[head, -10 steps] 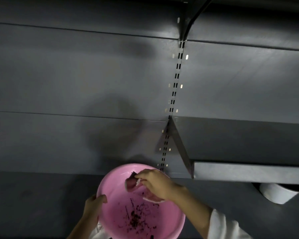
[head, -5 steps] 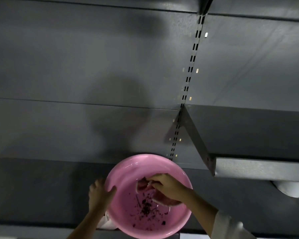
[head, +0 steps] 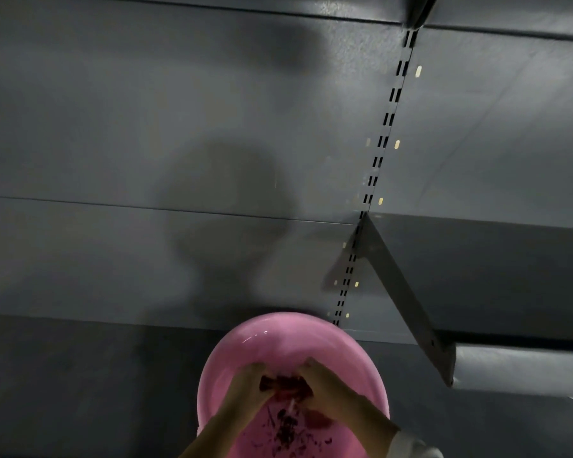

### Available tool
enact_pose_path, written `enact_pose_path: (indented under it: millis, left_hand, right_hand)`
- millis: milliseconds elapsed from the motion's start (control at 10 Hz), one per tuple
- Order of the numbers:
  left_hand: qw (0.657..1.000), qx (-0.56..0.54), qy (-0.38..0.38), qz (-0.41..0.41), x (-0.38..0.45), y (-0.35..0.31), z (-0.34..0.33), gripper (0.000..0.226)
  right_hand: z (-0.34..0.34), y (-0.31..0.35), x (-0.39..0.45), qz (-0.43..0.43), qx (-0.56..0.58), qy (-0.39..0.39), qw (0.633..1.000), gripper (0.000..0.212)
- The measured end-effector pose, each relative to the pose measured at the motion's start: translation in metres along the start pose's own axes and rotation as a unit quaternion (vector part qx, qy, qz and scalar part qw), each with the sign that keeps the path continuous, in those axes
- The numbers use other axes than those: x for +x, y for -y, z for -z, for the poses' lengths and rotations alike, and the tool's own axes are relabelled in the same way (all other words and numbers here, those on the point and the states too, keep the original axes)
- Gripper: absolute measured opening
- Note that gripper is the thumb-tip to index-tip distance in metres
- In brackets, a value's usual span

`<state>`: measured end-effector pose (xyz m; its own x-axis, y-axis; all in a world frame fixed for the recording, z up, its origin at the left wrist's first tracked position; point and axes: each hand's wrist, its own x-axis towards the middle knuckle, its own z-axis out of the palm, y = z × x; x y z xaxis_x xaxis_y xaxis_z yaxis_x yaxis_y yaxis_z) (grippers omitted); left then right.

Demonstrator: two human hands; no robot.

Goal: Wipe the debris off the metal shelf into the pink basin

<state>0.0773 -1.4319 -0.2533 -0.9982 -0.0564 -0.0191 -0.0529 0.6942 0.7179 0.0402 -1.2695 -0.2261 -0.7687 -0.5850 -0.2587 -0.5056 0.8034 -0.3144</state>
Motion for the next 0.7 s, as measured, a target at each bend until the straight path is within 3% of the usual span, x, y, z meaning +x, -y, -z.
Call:
enact_pose_path:
  millis: [100, 200, 300, 400, 500, 700]
  left_hand:
    - [0.998, 0.004, -0.04, 0.057, 0.003, 0.003, -0.012, 0.021]
    - [0.992, 0.082, 0.093, 0.021, -0.002, 0.016, -0.023, 0.04]
    - [0.937, 0.274, 0.218, -0.001, -0.001, 0.027, -0.026, 0.058]
    - [0.912, 0.322, 0.252, 0.037, 0.002, 0.021, -0.022, 0.072]
    - [0.913, 0.333, 0.236, 0.028, 0.003, 0.019, -0.017, 0.073]
    - [0.934, 0.295, 0.195, 0.047, -0.013, 0.001, -0.005, 0.074]
  right_hand:
    - [-0.028, -0.003, 0.018, -0.027, -0.008, -0.018, 0.999, 0.044]
    - [-0.05, -0.007, 0.021, -0.055, -0.028, -0.012, 0.998, 0.042]
    - [-0.065, -0.023, 0.016, -0.034, -0.034, -0.064, 0.997, 0.038]
    - [-0.062, -0.026, 0.007, -0.011, -0.109, -0.054, 0.993, 0.05]
    - [-0.06, -0.024, 0.006, -0.024, -0.079, -0.005, 0.997, 0.06]
    - [-0.045, -0.016, -0.019, -0.037, -0.054, -0.002, 0.998, 0.073]
